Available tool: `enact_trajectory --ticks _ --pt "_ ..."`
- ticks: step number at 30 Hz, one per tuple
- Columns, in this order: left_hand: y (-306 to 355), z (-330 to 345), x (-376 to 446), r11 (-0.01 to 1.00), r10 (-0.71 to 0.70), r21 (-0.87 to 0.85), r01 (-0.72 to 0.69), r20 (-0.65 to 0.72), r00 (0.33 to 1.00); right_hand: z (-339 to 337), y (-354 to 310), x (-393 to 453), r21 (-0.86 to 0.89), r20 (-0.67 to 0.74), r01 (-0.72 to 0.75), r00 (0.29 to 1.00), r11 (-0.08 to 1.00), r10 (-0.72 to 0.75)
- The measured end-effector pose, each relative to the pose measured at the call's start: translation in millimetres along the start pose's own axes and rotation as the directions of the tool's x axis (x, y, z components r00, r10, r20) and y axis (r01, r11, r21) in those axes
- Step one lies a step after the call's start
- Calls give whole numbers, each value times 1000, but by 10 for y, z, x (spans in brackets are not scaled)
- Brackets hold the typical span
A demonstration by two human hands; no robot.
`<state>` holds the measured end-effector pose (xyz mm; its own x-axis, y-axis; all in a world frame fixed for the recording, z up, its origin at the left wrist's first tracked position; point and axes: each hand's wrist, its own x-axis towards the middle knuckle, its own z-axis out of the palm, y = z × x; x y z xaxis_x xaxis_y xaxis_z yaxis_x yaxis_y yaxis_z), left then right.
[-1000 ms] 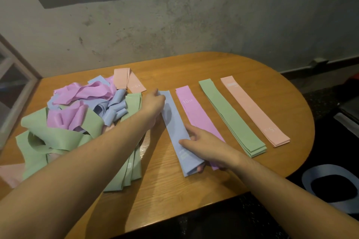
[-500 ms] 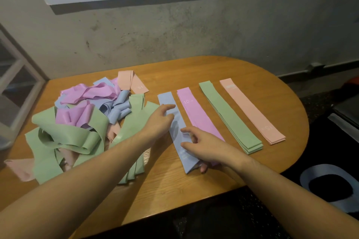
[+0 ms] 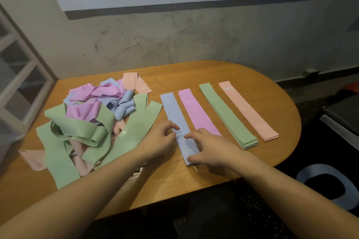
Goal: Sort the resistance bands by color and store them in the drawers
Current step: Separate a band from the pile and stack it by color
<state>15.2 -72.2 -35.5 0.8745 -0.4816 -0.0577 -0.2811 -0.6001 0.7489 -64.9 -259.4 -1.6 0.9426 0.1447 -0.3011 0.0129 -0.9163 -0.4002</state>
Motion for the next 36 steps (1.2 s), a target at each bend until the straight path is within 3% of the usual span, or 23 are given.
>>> enact_trajectory --ticks 5,14,26,36 --pt "-24 -11 -142 994 28 101 -36 72 997 -2 -18 -128 -83 82 50 996 995 -44" --pt "-43 73 -283 968 42 241 -65 99 994 63 -75 -208 -74 -35 49 998 996 -51" --pt "-83 94 -261 963 85 249 -105 89 992 116 -73 -121 -71 -64 63 996 995 -68" --pt "-221 -97 -128 969 186 190 -157 -148 971 98 -147 27 75 -142 102 986 992 -91"
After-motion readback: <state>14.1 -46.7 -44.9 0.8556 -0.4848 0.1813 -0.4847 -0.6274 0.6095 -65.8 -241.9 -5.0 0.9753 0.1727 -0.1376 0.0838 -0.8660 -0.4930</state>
